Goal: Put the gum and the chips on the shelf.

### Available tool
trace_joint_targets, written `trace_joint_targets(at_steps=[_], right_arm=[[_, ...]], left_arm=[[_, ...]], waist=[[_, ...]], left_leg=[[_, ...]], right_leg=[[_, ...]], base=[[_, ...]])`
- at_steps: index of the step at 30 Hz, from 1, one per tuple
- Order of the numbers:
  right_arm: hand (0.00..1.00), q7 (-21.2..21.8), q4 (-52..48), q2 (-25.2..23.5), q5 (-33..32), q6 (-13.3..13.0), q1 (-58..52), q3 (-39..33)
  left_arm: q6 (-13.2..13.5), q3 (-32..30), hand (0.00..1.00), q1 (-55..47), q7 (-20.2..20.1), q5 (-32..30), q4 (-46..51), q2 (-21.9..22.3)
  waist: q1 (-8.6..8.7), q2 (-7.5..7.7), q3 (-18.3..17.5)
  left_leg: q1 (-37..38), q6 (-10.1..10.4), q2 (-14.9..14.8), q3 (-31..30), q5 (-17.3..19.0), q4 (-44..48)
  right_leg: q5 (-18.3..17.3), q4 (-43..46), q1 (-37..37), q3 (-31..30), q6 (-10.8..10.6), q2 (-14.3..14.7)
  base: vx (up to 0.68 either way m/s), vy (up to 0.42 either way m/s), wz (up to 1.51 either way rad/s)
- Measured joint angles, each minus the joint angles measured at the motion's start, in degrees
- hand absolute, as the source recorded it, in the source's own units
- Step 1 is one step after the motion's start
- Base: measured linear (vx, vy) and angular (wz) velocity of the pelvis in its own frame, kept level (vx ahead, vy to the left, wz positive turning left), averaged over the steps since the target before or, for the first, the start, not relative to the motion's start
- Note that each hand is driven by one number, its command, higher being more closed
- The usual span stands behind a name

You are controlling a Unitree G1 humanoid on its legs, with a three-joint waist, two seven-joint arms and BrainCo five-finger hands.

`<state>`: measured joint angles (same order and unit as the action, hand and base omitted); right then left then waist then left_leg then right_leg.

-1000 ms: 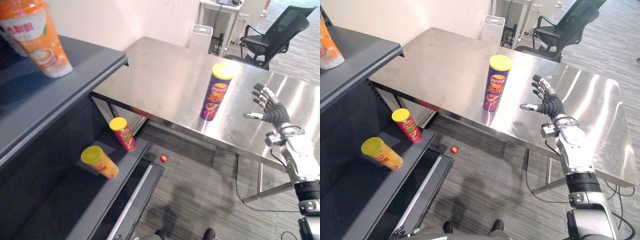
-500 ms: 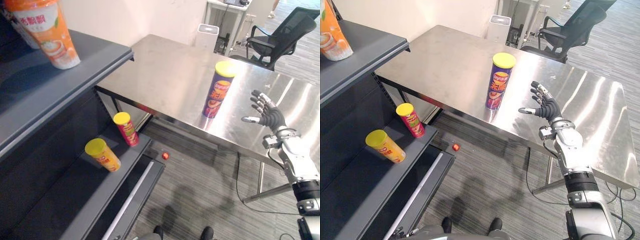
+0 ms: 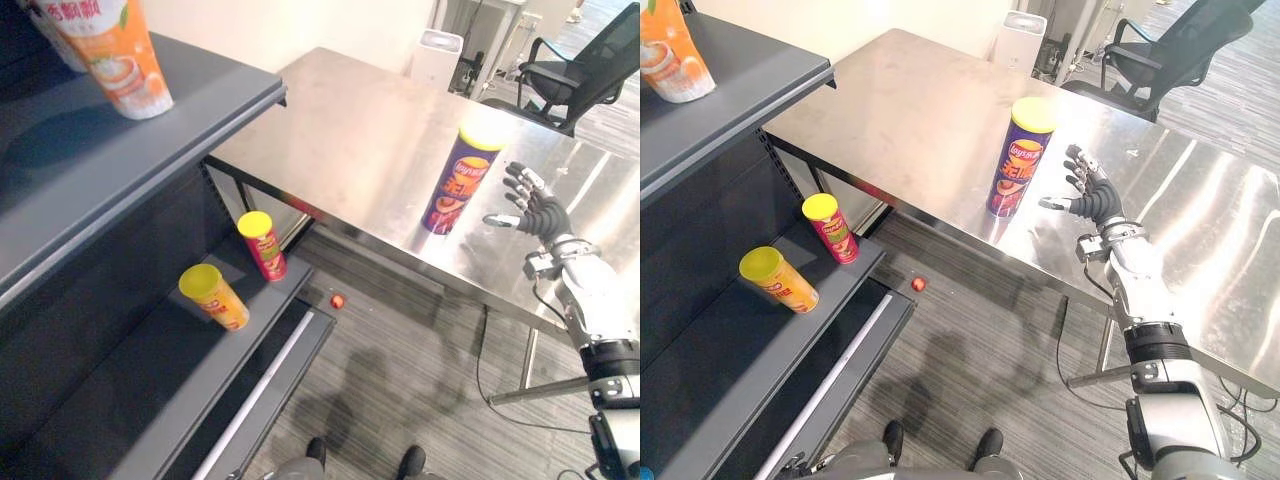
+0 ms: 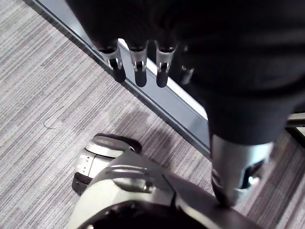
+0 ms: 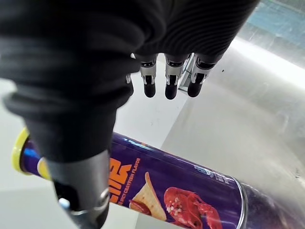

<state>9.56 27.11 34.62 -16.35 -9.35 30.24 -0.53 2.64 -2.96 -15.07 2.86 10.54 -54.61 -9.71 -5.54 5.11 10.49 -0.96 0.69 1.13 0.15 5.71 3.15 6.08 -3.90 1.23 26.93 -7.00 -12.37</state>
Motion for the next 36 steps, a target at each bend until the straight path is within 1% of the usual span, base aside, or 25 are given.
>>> trace_joint_targets(at_steps=[2,5,9,14,17,20,22,30,36], right_arm=[[0.0,-0.75,1.08,0.0,-0.02,0.51,0.01,0.0],[0.0,-0.8,1.81,0.0,-0.02,0.49,0.1,0.0],[0.0,-1.51,3.74,-0.03,-0.02,0.5,0.66,0.0],[0.0,-1.96,5.43,-0.04,-0.52,0.53,2.7,0.09],[0.0,-2.22,5.48,-0.04,-0.53,0.53,3.06,0.17],[0.0,-2.95,5.77,-0.04,-0.54,0.53,4.13,0.47],[0.0,-2.94,6.37,-0.04,-0.54,0.53,4.14,0.67],[0.0,-2.84,7.09,-0.64,-0.53,0.52,4.93,1.08],[0.0,-2.86,7.08,-1.66,-0.54,0.51,5.56,1.15]], left_arm=[[0.03,0.09,0.0,0.0,-0.03,0.07,-0.03,0.02],[0.19,0.26,0.0,-0.01,-0.05,0.41,-0.03,0.02],[0.6,0.26,0.0,-0.01,-0.13,0.44,-0.05,0.07],[1.02,0.24,0.0,-0.35,-0.13,0.48,-0.05,0.3],[1.04,0.23,0.0,-0.35,-0.12,0.52,0.02,0.51],[1.02,0.25,0.0,-0.35,-0.21,0.54,0.28,0.53],[1.03,0.24,0.0,-0.36,-0.31,0.55,0.31,0.57],[1.07,0.22,0.0,-0.41,-0.32,0.55,0.46,0.5],[1.1,0.2,0.0,-0.44,-0.31,0.57,0.97,0.47]], waist=[[-0.02,-0.29,0.3],[-0.1,-0.59,0.52],[-1.13,-0.82,0.66],[-1.27,-1.08,0.89],[-1.9,-1.31,1.3],[-2.09,-1.22,2.19],[-2.56,-1.21,2.32],[-2.68,-0.96,2.47],[-2.8,-0.63,3.16]], left_leg=[[-0.21,-0.1,0.11,-0.5,-0.14,0.0],[-0.63,-0.07,0.2,-1.03,-0.4,0.0],[-0.67,-0.03,0.21,-1.24,-0.53,0.01],[-0.94,-0.02,0.4,-2.26,-0.97,-0.1],[-0.92,-0.05,0.39,-2.4,-1.16,-0.14],[-0.83,0.04,0.49,-2.66,-2.12,-1.21],[-0.85,0.1,0.48,-2.75,-2.24,-1.23],[-0.76,0.23,0.5,-3.94,-3.72,-3.02],[-0.82,0.25,0.45,-3.97,-3.79,-3.01]], right_leg=[[-0.01,0.09,0.01,0.41,0.0,-0.11],[-0.01,0.09,-0.08,0.92,0.01,-0.16],[-0.02,0.1,-0.03,1.1,0.03,-0.14],[-0.04,0.39,0.09,1.71,0.06,-0.29],[-0.06,0.68,0.09,1.75,0.09,-0.35],[-0.07,0.7,-0.12,1.81,0.09,-0.46],[-0.12,0.72,-0.1,1.86,0.17,-0.46],[-0.17,0.93,-0.28,2.35,0.24,-0.5],[-0.25,1.01,-0.35,2.29,0.33,-0.5]], base=[[-0.02,-0.001,0.1],[-0.01,-0.003,0.1],[0.0,-0.001,0.03],[0.0,0.001,0.11],[-0.01,0.004,0.03],[-0.02,-0.001,0.04],[-0.02,-0.003,0.05],[-0.01,-0.001,0.07],[0.0,0.0,0.0]])
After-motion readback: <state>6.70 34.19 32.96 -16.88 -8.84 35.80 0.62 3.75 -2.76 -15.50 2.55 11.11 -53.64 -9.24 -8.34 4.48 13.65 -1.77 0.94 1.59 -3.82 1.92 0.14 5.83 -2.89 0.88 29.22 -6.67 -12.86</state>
